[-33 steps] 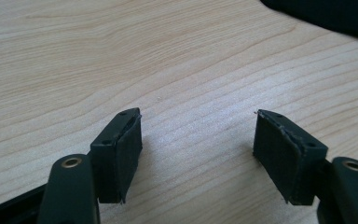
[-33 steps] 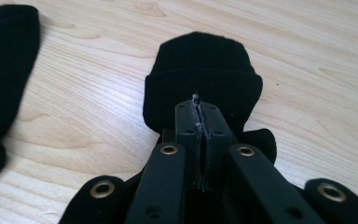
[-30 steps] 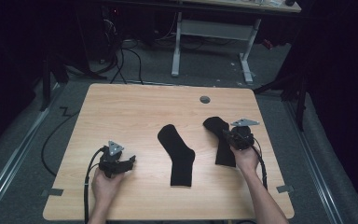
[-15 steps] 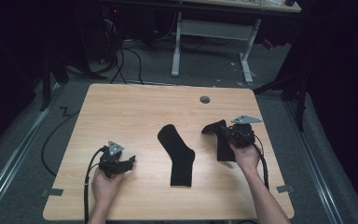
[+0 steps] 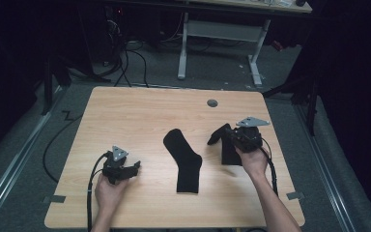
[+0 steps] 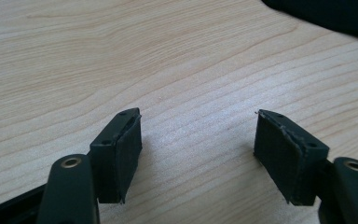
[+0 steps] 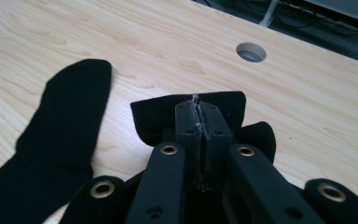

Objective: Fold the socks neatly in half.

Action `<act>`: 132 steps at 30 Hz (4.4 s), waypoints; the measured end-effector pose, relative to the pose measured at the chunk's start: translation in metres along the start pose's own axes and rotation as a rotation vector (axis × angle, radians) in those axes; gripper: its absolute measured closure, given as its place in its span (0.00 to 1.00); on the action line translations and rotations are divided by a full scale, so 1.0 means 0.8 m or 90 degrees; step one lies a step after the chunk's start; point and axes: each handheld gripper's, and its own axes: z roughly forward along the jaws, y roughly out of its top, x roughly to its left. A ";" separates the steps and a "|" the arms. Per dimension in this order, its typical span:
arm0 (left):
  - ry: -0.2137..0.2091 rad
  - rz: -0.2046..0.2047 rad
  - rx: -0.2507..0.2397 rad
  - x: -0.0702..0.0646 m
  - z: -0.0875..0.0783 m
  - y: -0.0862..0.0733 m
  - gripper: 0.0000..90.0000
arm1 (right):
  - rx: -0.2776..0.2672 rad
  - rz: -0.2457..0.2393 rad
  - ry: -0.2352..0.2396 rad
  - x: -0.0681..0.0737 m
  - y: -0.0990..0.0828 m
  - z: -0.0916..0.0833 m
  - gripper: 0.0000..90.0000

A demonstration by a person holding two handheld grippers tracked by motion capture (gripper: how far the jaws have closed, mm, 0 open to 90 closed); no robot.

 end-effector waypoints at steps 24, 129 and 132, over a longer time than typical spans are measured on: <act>0.000 0.000 0.000 0.000 0.000 0.000 0.36 | -0.019 -0.037 0.068 0.055 0.040 0.001 0.98; 0.002 0.000 0.000 -0.001 0.000 0.000 0.36 | 0.042 -0.028 0.139 0.096 -0.036 0.059 0.77; 0.002 0.000 0.000 -0.001 0.000 0.000 0.36 | 0.066 -0.036 0.133 0.101 -0.049 0.067 0.74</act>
